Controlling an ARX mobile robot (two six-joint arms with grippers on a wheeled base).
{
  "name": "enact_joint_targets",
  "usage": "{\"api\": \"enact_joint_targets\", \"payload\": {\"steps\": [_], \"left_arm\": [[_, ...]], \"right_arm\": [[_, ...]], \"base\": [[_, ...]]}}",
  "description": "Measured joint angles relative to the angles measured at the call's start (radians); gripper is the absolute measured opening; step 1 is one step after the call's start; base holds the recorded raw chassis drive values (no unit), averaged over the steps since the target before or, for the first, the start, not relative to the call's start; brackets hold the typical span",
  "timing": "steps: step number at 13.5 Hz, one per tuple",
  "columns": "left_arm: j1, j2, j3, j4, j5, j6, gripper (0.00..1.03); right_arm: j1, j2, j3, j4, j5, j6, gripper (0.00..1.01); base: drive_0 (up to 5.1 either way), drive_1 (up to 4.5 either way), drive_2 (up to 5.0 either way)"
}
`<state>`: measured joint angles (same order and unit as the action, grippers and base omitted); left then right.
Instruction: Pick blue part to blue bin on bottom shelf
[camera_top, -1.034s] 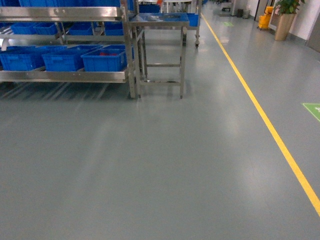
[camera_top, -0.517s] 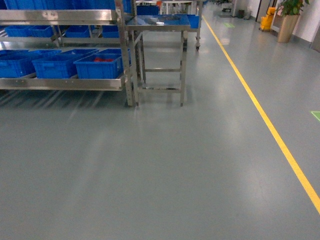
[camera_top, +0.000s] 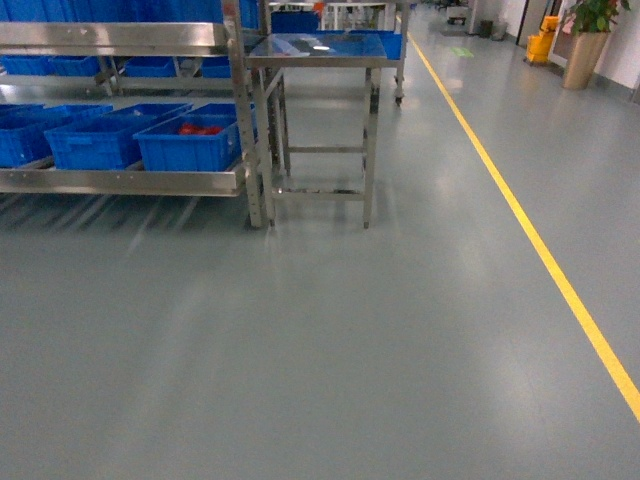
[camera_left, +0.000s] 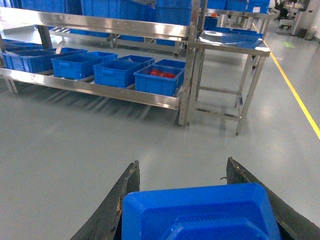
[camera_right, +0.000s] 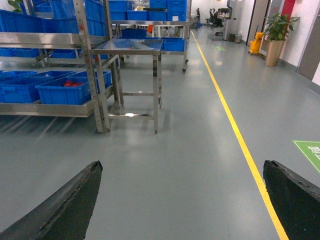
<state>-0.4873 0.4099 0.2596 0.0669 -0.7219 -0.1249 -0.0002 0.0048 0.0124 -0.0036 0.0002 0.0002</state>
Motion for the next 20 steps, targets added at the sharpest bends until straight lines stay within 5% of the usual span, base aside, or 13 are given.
{"api": "enact_joint_targets", "payload": {"steps": [20], "left_arm": [[0.000,0.000,0.000,0.000,0.000,0.000,0.43]], "right_arm": [[0.000,0.000,0.000,0.002,0.000,0.000,0.98]], "base": [[0.0,4.33,-4.3]]}}
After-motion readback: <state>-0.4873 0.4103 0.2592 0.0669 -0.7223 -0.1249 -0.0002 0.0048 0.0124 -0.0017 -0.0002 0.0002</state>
